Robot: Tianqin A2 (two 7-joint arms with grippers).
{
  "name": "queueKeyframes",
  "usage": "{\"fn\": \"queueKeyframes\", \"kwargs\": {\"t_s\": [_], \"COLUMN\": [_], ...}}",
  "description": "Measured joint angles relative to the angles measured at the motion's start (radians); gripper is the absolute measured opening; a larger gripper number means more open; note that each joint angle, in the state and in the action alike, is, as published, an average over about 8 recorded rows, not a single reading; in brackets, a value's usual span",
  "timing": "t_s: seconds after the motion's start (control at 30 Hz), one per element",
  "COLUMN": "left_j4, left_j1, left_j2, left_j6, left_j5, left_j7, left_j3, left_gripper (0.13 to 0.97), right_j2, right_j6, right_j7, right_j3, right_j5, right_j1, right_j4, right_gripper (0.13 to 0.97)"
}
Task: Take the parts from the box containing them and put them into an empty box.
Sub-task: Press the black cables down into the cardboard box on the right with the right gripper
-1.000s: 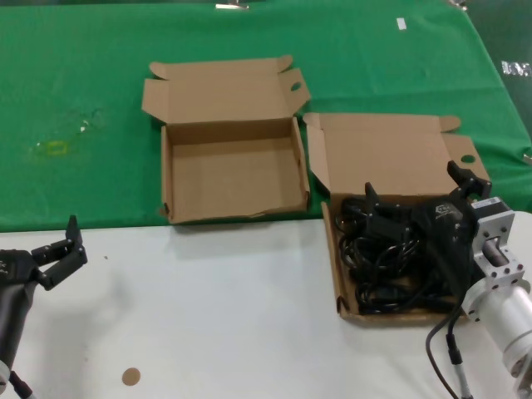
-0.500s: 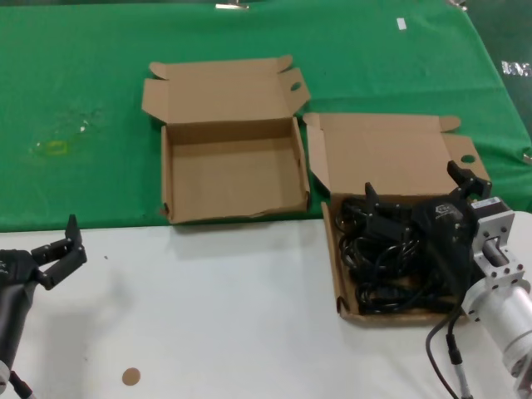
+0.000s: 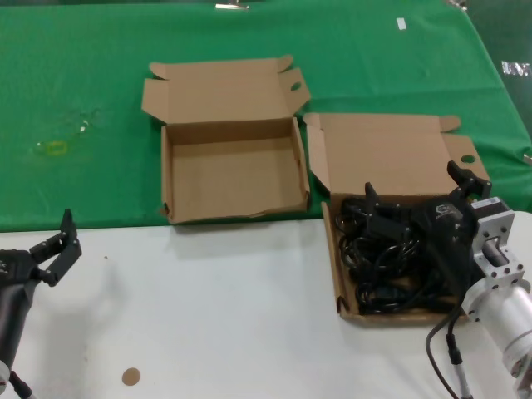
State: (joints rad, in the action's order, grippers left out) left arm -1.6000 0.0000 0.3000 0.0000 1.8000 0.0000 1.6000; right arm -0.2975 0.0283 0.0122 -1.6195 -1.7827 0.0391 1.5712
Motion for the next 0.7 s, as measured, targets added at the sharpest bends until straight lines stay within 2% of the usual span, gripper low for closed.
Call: {"fn": "queueKeyframes", "kwargs": {"t_s": [0.17,0.43,0.47,0.7], "left_j4": [0.000,0.000,0.000,0.000], "left_j1": [0.000,0.000,0.000,0.000], "left_j2": [0.000,0.000,0.000,0.000], "left_j6": [0.000,0.000,0.000,0.000], "left_j5": [0.000,0.000,0.000,0.000], "left_j7": [0.000,0.000,0.000,0.000], "left_j3": [0.000,0.000,0.000,0.000], "left_gripper": [0.810,0.624,0.624,0.430], "right_j2": [0.000,-0.003,-0.005,-0.042], "right_j6": [0.000,-0.002,-0.004,-0.037], "right_j7": [0.000,-0.002,-0.003,-0.011], "right_j3": [0.000,-0.005,-0.007,-0.037], "right_j5": [0.000,-0.001,-0.002,-0.020], "right_j1": [0.000,-0.002,-0.003,0.002], "right_j4": [0.000,0.002,0.003,0.010], "right_gripper": [0.966,0.966,0.966,0.966]}}
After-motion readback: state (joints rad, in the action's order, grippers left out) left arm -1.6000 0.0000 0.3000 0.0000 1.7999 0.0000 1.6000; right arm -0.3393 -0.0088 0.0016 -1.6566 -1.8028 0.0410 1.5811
